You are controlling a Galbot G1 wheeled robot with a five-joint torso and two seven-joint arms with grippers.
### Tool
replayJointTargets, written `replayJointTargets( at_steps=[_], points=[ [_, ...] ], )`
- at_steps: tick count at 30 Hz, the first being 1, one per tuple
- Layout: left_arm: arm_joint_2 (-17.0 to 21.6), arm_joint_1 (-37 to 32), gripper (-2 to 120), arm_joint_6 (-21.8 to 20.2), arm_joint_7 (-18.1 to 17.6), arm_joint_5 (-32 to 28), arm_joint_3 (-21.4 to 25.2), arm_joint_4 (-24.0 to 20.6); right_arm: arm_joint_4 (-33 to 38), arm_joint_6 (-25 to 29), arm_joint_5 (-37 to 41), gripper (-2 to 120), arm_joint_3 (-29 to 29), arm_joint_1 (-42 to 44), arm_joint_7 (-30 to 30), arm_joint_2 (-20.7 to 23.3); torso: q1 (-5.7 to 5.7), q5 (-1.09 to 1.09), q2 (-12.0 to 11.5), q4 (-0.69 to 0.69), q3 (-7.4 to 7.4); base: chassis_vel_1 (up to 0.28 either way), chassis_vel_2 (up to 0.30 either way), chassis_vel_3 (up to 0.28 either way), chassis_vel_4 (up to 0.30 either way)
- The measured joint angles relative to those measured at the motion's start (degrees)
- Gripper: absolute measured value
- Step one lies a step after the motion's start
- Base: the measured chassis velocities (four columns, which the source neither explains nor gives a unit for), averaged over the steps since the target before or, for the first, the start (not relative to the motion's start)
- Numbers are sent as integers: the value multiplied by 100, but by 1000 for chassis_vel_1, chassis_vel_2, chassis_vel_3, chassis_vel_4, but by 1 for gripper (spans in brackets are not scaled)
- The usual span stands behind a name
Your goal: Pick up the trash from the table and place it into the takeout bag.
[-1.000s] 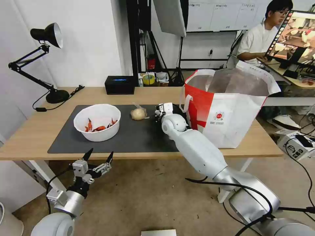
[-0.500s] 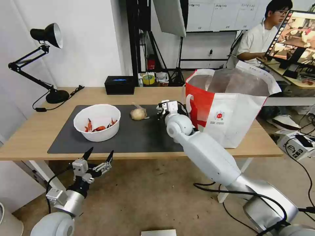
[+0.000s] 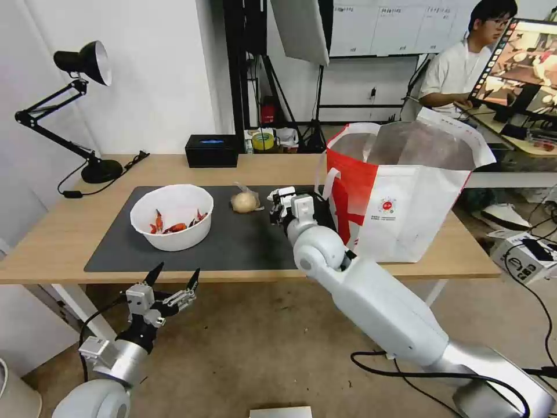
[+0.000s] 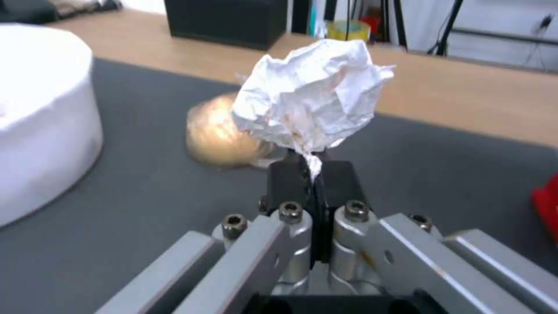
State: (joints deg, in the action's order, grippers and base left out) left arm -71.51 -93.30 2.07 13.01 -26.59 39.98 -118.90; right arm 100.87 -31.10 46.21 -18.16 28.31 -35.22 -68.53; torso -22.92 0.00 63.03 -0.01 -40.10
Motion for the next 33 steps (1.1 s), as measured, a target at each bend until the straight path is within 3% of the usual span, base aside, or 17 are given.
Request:
replayJointTargets(
  at_steps=[7, 15, 25, 33],
  points=[
    [-53, -30, 100, 11, -1, 32, -18, 12, 565, 428, -140, 0, 283, 100, 23, 170, 0, 0, 0, 0, 0, 0, 0, 0, 0],
    [-95, -90, 100, 27, 10, 70, -37, 3, 1119, 137, 520, 0, 776, -411, -276, 509, 0, -1, 0, 1, 0, 0, 0, 0, 0],
    [-94, -75, 100, 34, 33, 68, -29, -8, 1013, -198, 767, 0, 1366, -965, -501, 846, 0, 0, 0, 1, 0, 0, 0, 0, 0],
    [-108, -97, 100, 40, 34, 67, -29, -27, 853, -250, 776, 0, 1603, -879, -615, 924, 0, 0, 0, 0, -1, 0, 0, 0, 0]
  ],
)
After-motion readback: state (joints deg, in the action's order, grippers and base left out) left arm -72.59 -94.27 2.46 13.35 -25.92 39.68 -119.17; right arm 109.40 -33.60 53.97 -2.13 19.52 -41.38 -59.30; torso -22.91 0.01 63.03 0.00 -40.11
